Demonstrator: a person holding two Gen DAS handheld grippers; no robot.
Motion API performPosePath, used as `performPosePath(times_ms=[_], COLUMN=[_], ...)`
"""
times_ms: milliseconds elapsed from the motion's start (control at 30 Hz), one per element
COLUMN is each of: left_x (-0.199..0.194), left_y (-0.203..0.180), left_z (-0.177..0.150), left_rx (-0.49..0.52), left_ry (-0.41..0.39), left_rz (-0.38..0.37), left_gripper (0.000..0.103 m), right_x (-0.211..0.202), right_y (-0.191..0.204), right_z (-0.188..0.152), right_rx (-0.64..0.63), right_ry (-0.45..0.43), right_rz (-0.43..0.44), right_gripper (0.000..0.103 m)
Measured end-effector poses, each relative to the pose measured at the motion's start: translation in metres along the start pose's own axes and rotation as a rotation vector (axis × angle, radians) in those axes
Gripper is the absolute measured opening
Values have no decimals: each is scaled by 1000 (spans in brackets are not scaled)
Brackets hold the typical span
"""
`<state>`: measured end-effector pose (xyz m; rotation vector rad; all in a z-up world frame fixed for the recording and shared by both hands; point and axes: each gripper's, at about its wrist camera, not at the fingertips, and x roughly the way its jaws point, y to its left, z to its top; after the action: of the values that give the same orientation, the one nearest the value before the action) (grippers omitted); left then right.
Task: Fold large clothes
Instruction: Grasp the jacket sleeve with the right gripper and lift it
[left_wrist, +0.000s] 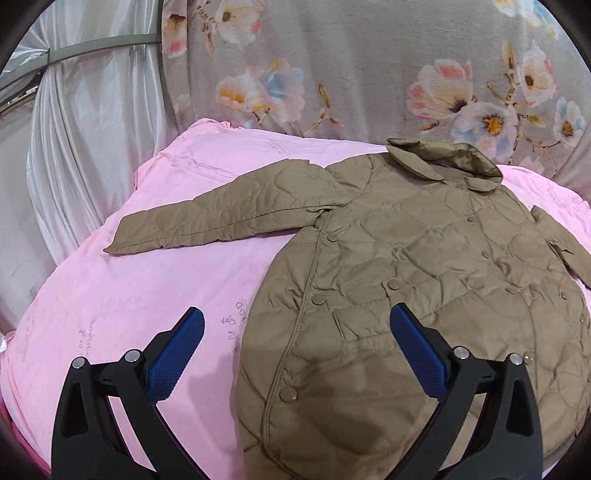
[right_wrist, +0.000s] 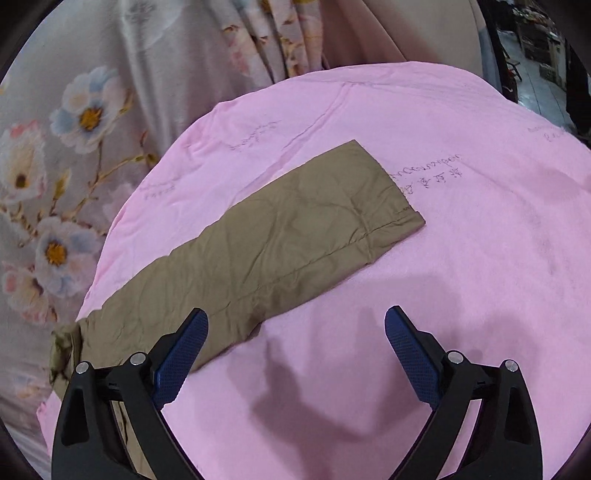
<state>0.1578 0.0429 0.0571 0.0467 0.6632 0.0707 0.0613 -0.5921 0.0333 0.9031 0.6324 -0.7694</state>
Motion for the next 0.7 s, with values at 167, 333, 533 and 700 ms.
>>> performPosePath(times_ms=[167,333,533,700], left_x=[19,28,33,35], left_y=[2,4,8,16], left_z=[-3,-8,-8,-7], left_rx=[0,-7,-1,-22], left_ry=[49,79,84,98], left_rz=[-3,8,35,50], left_gripper=[98,98,98,98], right_x=[20,29,-11,-98], right_y=[-15,-11,56,191], right_z=[12,26,35,-15], right_rx=[97,123,-11,-377], right_ry=[-23,-40,-128,-232], right_rz=[14,41,147,346], right_gripper=[82,22,5,4])
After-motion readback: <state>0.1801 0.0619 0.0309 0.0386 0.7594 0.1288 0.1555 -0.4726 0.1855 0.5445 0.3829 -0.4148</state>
